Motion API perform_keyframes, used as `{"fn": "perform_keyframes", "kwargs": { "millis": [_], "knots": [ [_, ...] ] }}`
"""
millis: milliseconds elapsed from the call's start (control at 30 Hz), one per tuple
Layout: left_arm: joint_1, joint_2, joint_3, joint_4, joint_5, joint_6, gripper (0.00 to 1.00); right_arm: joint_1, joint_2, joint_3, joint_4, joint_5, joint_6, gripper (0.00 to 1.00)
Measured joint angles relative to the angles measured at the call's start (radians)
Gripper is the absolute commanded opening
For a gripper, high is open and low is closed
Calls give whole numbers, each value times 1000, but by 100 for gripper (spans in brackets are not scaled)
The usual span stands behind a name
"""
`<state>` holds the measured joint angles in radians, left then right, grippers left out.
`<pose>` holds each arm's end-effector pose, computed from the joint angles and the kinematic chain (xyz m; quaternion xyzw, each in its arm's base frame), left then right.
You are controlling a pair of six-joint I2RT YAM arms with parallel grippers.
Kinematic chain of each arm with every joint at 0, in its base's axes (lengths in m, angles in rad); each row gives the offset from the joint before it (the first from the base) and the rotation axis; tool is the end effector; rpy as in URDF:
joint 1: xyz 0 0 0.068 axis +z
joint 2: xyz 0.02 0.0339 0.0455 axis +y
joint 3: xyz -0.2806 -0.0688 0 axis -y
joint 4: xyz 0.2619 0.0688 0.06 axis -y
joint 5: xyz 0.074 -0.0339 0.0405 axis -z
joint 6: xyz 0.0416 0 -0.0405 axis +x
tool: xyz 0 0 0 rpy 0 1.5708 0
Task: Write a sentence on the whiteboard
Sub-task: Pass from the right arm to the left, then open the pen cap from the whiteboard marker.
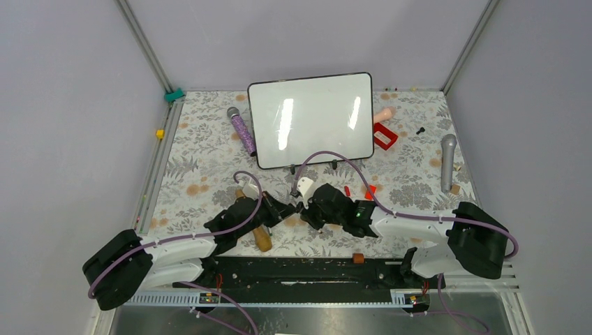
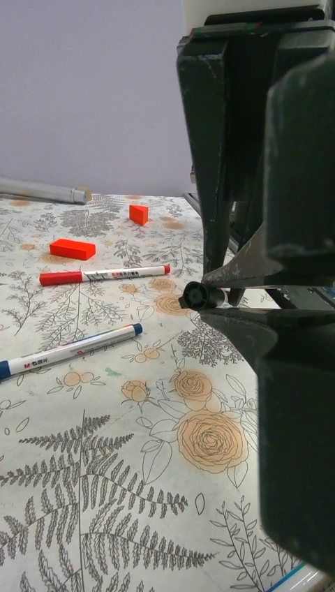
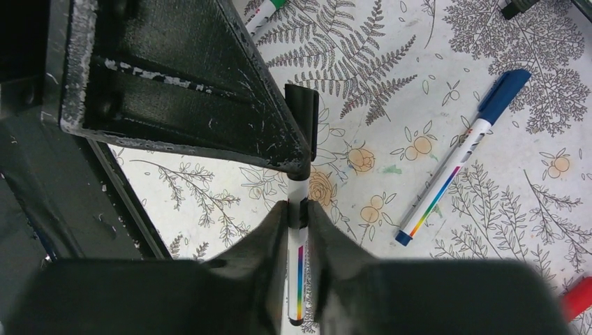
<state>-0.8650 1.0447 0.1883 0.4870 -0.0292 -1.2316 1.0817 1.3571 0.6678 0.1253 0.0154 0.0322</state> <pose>0.1331 -0.1543 0.1559 -0.1585 0.8095 -0.4837 0.2925 0.1408 0.2632 0.2057 -0.4356 0.7599 0.2493 0.4131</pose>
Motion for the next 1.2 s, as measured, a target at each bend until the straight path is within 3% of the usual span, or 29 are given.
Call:
{"fn": "perform_keyframes", "kwargs": {
  "millis": [167, 267, 400, 533, 767, 900, 1067, 1133, 1200],
  "knots": [
    [-2, -34, 8, -26, -23, 3, 0, 2, -58, -51, 37, 11, 19, 87],
    [-2, -106, 9, -57, -43, -5, 0, 3, -208, -183, 122, 53, 52, 98],
    [-2, -209, 19, -108, -66, -34, 0, 3, -420, -323, 220, 108, 124, 97],
    [1, -301, 26, -145, -77, -112, 0, 3, -491, -315, 255, 139, 212, 94],
    [9, -350, 26, -148, -64, -244, 0, 3, -508, -290, 299, 141, 400, 81],
    [9, -349, 26, -126, -42, -309, 0, 3, -506, -290, 342, 141, 516, 62],
    [9, -330, 26, -87, -16, -359, 0, 3, -486, -270, 370, 141, 623, 48],
    [9, -326, 26, -76, -3, -371, 0, 3, -483, -267, 382, 140, 653, 47],
    [9, -323, 26, -69, 3, -380, 0, 3, -483, -266, 395, 139, 681, 54]
  ]
}}
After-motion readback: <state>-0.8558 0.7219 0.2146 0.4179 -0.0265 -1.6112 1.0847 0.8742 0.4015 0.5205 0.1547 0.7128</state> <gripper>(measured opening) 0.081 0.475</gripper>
